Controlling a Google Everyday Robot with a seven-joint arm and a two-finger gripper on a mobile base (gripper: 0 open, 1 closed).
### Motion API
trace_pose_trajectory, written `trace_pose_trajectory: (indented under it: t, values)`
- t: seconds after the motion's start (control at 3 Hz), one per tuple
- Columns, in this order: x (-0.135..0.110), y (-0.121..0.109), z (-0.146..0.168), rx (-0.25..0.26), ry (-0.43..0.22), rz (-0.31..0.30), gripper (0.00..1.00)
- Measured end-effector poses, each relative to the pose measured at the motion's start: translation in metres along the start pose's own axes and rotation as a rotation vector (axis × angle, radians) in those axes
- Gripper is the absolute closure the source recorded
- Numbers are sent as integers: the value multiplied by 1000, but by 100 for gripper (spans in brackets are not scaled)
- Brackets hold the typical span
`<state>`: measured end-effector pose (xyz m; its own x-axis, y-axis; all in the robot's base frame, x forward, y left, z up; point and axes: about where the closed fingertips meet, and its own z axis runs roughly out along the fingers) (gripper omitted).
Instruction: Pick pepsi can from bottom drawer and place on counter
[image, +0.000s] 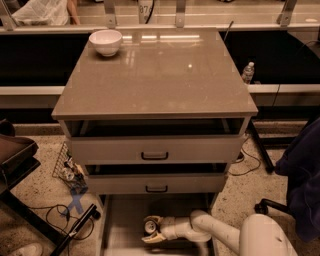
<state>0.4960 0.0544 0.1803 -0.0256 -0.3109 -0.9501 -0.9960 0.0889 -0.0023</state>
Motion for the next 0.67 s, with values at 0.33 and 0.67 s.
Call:
trace_pose_trajectory:
  t: [0.33, 0.67]
  values:
    - [0, 1, 2, -3, -2, 1, 86]
    - [-22, 8, 3, -38, -26, -3, 100]
